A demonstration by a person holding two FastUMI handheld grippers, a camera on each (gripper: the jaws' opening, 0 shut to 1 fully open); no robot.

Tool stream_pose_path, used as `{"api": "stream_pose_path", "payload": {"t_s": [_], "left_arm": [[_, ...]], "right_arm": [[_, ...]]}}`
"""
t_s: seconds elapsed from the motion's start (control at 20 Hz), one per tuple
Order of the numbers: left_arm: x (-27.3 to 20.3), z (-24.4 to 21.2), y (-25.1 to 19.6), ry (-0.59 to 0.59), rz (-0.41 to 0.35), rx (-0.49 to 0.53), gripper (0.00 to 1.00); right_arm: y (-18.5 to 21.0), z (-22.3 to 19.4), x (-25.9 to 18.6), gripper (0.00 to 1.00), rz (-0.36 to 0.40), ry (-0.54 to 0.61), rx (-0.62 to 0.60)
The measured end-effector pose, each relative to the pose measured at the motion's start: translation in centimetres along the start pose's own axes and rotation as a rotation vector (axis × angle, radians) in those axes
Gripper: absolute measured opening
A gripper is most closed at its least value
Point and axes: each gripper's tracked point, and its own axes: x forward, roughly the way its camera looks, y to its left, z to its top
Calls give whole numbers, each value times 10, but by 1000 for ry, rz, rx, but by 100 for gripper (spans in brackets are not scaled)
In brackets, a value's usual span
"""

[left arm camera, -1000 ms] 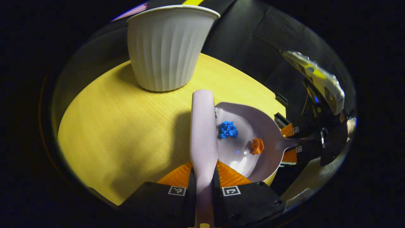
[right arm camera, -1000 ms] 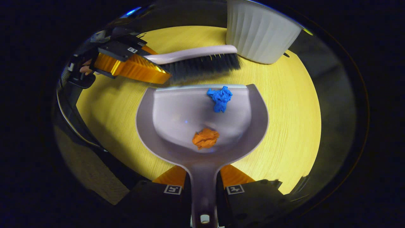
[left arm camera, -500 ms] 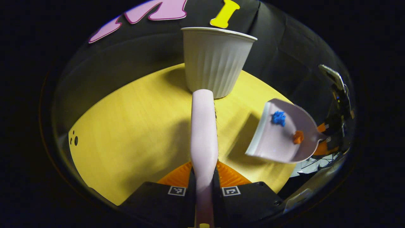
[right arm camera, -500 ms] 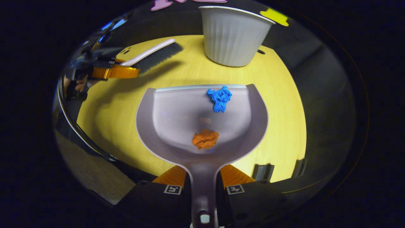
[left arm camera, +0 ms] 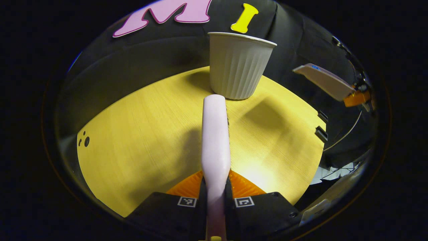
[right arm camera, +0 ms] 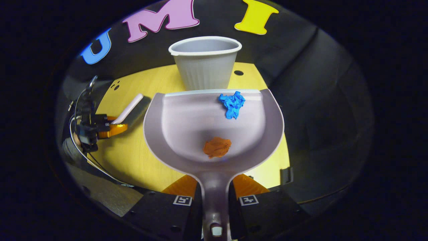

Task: Pick up the small broom and dustpan from the desktop, sweep the trash into the dustpan with the broom, and then empty the trash into the garbage bin.

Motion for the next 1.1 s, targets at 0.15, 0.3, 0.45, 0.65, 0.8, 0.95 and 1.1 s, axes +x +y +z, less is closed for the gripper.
{"api": "stream_pose_path", "payload": {"t_s": [0.15, 0.3, 0.45, 0.65, 0.8, 0.95, 1.1], "left_arm": [[-14, -21, 5, 3, 24, -42, 27], [-27, -42, 15, 13, 52, -99, 27], [-35, -57, 27, 14, 81, -144, 27], [-42, -71, 43, 18, 110, -182, 27], [-43, -76, 50, 19, 122, -202, 27], [-42, -79, 52, 17, 125, -213, 27], [-41, -80, 50, 12, 124, -227, 27]], "right_arm": [[-15, 37, -6, 36, -23, -32, -29], [-28, 83, -3, 36, -37, -61, -43], [-43, 128, -5, 36, -72, -72, -78], [-72, 189, -1, 36, -173, -42, -194], [-76, 225, 4, 36, -213, -1, -272], [-87, 242, 3, 36, -258, 58, -380], [-95, 251, 6, 36, -282, 130, -451]]}}
